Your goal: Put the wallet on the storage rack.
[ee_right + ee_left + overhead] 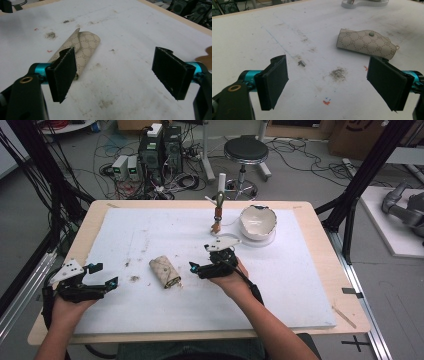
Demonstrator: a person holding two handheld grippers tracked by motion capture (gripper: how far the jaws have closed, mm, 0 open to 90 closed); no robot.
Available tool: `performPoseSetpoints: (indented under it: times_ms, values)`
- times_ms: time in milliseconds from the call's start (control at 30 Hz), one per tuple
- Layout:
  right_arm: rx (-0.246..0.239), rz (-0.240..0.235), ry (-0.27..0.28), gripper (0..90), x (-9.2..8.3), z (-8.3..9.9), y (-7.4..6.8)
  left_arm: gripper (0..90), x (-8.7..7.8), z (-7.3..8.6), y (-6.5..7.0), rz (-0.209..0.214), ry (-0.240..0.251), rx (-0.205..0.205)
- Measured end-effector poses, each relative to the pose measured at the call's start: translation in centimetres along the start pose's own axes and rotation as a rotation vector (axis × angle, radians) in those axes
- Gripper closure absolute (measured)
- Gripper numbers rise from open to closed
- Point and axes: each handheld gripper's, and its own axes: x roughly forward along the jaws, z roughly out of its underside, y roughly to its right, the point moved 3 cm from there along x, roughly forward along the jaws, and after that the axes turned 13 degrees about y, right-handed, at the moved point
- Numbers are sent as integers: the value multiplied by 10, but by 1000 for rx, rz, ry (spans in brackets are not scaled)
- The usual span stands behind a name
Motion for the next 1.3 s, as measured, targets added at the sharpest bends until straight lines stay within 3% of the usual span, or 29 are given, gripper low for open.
performPoseSetpoints:
  times_ms: [267, 533, 800, 967, 1133, 1300]
  values:
    - [-12, -37, -40, 200, 26, -1, -21, 172, -6, 1, -1, -14, 3, -3]
    - [17, -31, -123, 191, 52, 8, -41, 172, -6, 2, -2, -17, 1, -4]
    - [38, -20, -164, 192, 76, 20, -61, 172, -6, 1, -1, -12, 2, -2]
    - [53, -20, -182, 192, 86, 25, -70, 172, -6, 2, -2, -14, 2, -2]
    - [36, 6, -260, 181, 94, 36, -76, 172, -6, 2, -2, -13, 0, -1]
    - [24, 12, -260, 197, 94, 36, -77, 172, -6, 2, -2, -13, -1, -2]
